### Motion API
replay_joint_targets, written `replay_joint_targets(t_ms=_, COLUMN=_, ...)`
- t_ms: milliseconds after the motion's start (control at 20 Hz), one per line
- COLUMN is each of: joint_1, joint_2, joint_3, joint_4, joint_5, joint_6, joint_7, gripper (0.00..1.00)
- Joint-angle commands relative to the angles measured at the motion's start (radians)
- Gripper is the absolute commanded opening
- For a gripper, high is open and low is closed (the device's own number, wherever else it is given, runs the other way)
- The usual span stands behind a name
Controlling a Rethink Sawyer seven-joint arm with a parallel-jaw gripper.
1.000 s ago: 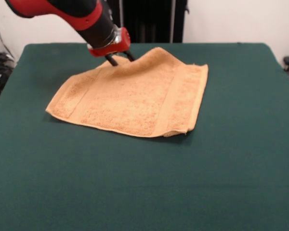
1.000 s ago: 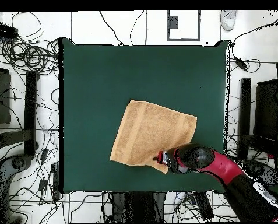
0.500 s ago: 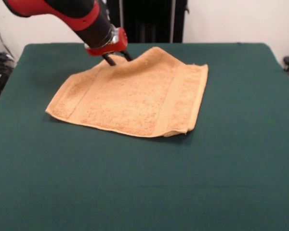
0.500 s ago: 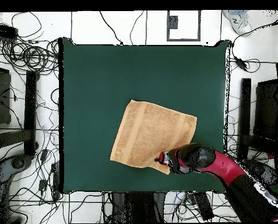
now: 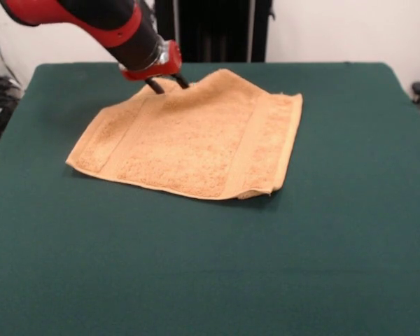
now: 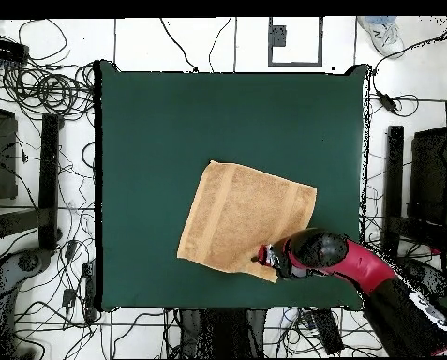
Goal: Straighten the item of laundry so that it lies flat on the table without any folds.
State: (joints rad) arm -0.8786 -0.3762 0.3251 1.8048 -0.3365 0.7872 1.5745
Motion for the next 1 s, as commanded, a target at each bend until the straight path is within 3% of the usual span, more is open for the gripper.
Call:
replay_joint_targets(t_ms=50, joint_1=0.045, joint_2=0.052, joint_3=-0.058, joint_4=-0.112, joint_5=-0.024, joint_6=0.101, joint_7=0.041, gripper=1.00)
replay_joint_targets(t_ms=1000, joint_1=0.085, joint_2=0.011, joint_3=-0.110, joint_4=-0.101, joint_5=-0.025, joint_6=0.094, joint_7=0.047, gripper=1.00)
